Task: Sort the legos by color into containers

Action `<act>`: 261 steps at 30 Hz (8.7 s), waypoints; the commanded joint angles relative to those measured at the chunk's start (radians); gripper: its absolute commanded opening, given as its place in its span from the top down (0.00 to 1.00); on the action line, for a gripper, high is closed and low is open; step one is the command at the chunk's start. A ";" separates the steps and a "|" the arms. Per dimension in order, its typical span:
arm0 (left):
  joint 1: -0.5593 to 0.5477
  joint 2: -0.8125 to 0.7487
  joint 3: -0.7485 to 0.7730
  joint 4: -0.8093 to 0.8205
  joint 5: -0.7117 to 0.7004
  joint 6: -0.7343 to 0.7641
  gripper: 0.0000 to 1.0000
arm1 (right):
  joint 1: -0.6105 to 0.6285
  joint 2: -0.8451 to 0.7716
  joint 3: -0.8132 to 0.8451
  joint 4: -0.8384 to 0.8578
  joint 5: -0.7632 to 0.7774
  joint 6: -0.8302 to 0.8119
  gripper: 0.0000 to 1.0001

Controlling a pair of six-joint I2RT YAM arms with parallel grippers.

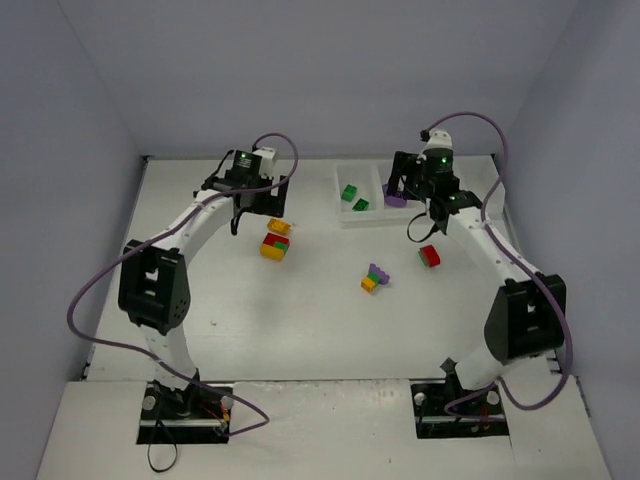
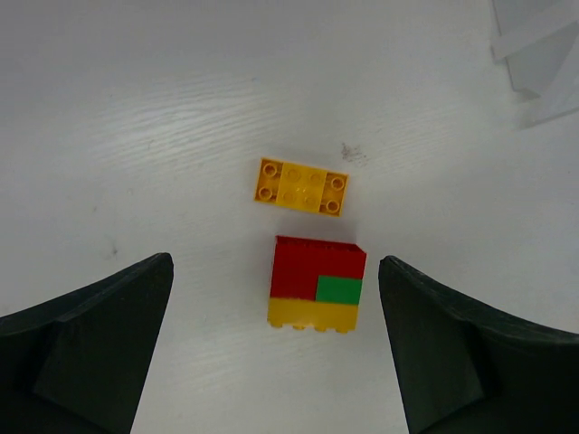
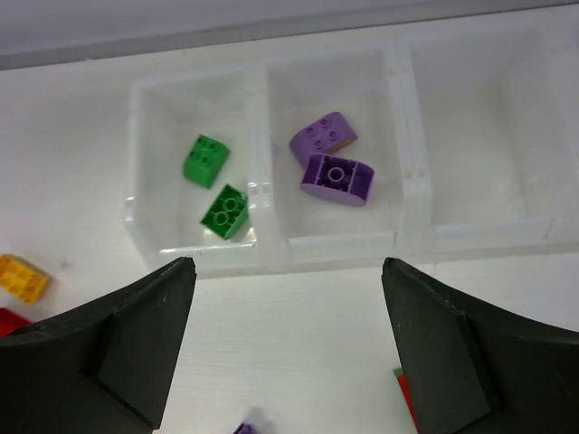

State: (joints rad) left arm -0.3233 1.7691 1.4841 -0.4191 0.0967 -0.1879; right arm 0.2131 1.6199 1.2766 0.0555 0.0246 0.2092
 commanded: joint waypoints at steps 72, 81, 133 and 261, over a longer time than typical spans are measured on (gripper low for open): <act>-0.283 -0.415 -0.364 0.660 0.370 0.466 0.80 | 0.295 -0.103 0.081 -0.051 -0.644 0.194 0.34; -0.284 -0.433 -0.370 0.672 0.385 0.446 0.80 | 0.310 -0.081 0.046 -0.051 -0.618 0.183 0.46; -0.289 -0.576 -0.552 0.063 -0.229 -0.311 0.14 | -0.236 0.497 0.535 -0.086 0.126 0.098 0.40; -0.201 -0.290 -0.466 0.421 0.310 0.237 1.00 | 0.187 -0.140 0.076 -0.121 -0.614 0.185 1.00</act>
State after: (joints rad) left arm -0.5465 1.4570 1.0046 0.0734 0.4503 0.0574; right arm 0.4366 1.5761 1.3247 -0.1280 -0.5930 0.3992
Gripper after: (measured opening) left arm 0.610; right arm 0.324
